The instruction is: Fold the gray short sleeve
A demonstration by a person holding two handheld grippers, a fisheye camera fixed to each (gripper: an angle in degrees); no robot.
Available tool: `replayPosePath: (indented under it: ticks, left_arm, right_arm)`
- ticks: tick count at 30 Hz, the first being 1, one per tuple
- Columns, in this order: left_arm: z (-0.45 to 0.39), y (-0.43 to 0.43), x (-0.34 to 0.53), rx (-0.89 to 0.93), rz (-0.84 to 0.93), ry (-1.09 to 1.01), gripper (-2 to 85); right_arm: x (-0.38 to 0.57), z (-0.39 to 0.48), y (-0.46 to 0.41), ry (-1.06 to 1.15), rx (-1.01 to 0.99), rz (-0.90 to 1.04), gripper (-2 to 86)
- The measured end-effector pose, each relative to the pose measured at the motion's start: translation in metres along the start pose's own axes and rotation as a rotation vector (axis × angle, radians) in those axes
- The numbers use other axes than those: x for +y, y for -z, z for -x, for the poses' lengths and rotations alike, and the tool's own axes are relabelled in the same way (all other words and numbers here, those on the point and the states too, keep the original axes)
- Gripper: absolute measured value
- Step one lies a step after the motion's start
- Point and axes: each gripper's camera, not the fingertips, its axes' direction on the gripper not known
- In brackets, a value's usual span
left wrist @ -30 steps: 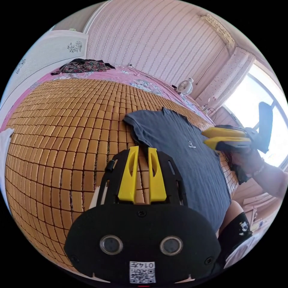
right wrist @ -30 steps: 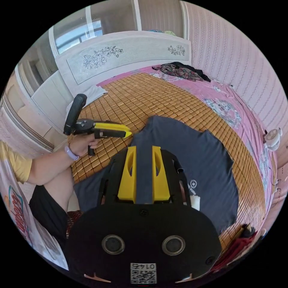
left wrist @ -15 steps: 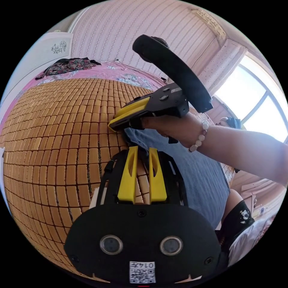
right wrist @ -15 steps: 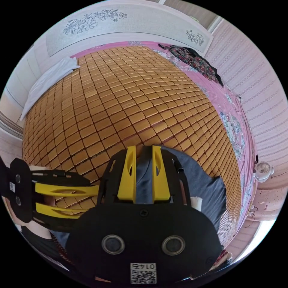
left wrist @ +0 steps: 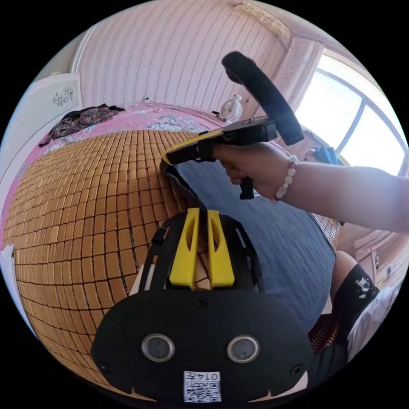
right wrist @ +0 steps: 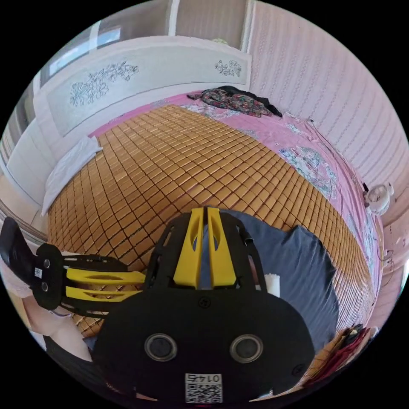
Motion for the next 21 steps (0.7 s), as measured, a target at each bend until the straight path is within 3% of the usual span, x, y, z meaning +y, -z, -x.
replayPosePath:
  ticks: [7, 14, 21]
  left_arm:
    - [-0.036, -0.022, 0.008, 0.016, 0.043, -0.132, 6.4]
    - [-0.078, -0.031, 0.012, 0.088, 0.057, -0.175, 6.4]
    - [-0.141, -0.071, 0.0, 0.187, 0.088, -0.212, 6.1]
  right_arm:
    - [0.148, -0.14, 0.08, -0.243, 0.029, -0.006, 8.3]
    - [0.354, -0.247, 0.194, -0.517, 0.137, 0.048, 6.8]
    - [0.463, -0.346, 0.233, -0.726, 0.204, 0.051, 8.1]
